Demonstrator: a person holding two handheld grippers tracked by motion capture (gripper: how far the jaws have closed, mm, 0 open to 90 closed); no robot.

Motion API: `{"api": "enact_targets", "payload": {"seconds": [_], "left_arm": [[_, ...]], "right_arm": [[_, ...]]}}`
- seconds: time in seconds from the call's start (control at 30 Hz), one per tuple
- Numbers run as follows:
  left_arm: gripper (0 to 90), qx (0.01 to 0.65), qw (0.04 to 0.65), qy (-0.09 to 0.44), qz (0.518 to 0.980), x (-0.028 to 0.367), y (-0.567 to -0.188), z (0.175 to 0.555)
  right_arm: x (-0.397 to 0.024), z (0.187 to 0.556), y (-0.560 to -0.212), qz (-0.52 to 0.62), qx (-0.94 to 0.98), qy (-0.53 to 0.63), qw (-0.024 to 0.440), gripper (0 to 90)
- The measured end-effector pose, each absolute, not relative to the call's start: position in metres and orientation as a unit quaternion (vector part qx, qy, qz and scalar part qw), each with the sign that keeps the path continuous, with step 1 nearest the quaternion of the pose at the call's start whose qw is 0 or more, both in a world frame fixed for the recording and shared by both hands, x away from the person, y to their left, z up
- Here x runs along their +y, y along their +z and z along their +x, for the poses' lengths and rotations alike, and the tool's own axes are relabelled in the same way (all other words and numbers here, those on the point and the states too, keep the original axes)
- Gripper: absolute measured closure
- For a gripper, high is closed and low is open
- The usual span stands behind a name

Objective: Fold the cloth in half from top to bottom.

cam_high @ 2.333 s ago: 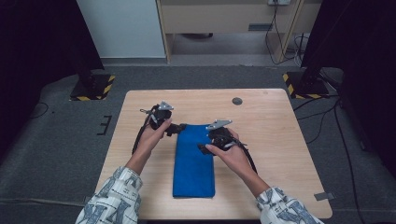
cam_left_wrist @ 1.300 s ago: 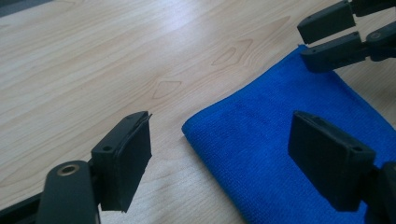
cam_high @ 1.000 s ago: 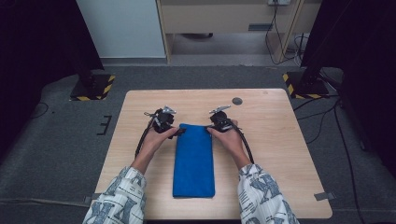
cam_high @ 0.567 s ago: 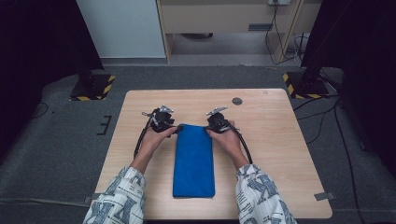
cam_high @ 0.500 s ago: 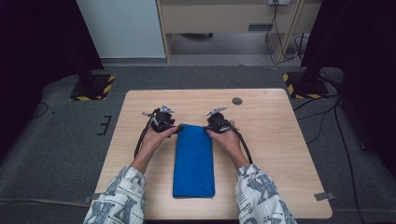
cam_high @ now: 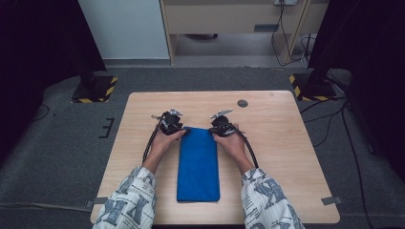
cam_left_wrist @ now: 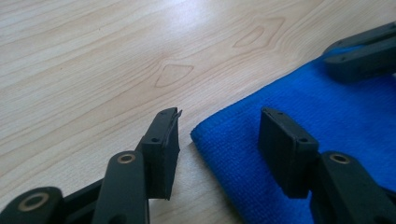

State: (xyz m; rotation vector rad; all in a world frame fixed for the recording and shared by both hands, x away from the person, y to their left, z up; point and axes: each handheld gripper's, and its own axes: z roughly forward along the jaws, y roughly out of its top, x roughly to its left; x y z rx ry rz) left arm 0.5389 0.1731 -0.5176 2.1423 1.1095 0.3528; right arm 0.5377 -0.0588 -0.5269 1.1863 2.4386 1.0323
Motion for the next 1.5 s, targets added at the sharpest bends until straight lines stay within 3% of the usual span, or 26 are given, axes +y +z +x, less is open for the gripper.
{"api": "enact_targets", "payload": {"seconds": [0.2,0.23,0.37,0.93,1.5], "left_arm": [[61.0,0.433,0.345,0.124,0.824,0.174,-0.524,0.541],[72.2,0.430,0.345,0.119,0.826,0.173,-0.524,0.540],[84.7,0.428,0.345,0.116,0.828,0.171,-0.521,0.538],[86.2,0.416,0.398,0.152,0.803,0.168,-0.469,0.518],[86.3,0.413,0.398,0.161,0.803,0.167,-0.461,0.518]], "right_arm": [[-0.059,0.538,-0.527,0.402,0.836,0.353,0.120,87.1],[-0.059,0.538,-0.527,0.402,0.835,0.356,0.120,87.1],[-0.060,0.537,-0.526,0.400,0.835,0.357,0.121,87.2],[-0.073,0.522,-0.483,0.381,0.820,0.400,0.145,87.1],[-0.073,0.522,-0.469,0.382,0.812,0.412,0.158,86.8]]}}
